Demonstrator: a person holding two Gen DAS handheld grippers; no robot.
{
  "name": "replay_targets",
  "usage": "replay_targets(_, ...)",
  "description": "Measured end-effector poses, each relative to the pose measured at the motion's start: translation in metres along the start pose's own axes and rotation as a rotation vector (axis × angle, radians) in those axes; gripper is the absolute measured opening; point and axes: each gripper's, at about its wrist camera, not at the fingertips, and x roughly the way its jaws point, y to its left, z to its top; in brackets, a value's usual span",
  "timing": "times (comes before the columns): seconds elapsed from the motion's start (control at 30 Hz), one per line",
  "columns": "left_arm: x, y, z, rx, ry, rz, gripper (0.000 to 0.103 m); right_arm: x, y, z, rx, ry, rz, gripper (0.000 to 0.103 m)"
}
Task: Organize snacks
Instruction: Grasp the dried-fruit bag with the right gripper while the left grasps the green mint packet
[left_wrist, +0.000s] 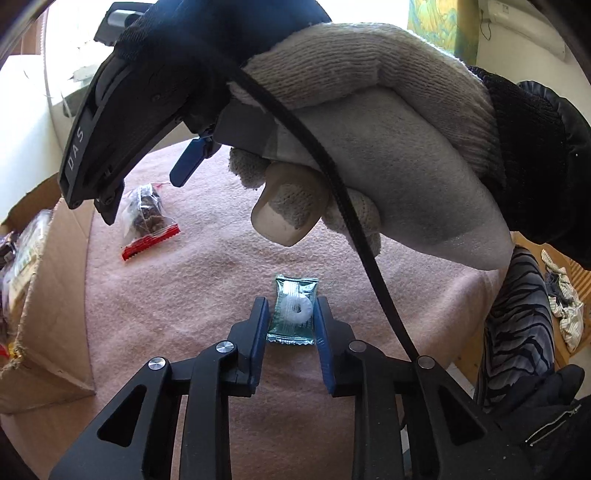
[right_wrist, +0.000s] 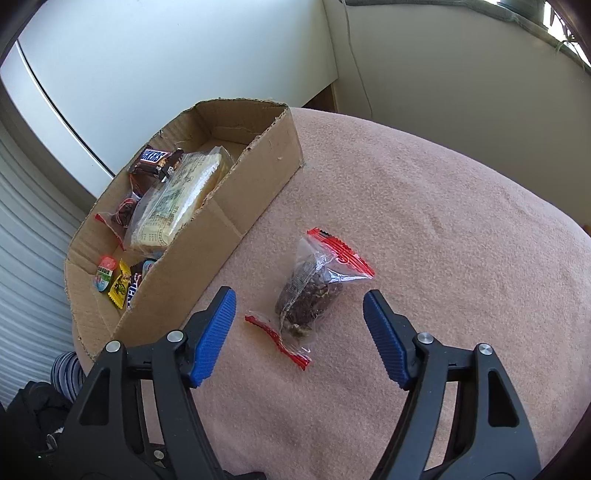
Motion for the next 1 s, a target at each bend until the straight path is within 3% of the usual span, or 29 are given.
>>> replay_targets(0.33,0.004,0.013,0.004,-0.056,-0.003,-0.002,0.022,0.031,0.002,0.007,-0.021,0.044,-0.044,0.066)
replay_targets(0.4,0.005,0.019,0.008,-0.067,-0.002,-0.008,0.021,0.032,0.004,0.008,-0.032,0.041,-0.062,0.051)
replay_targets(0.6,0.002,0.031,0.01,-0.089,-0.003,-0.015,0.021,0.033,0.0,0.007,-0.024,0.026,-0.058,0.043)
replay_targets(1.0,-0.01,0.047,0.005,-0.133,-0.034,0.001,0.021,0.0,-0.028,-0.012,0.022,-0.044,-0.06,0.039)
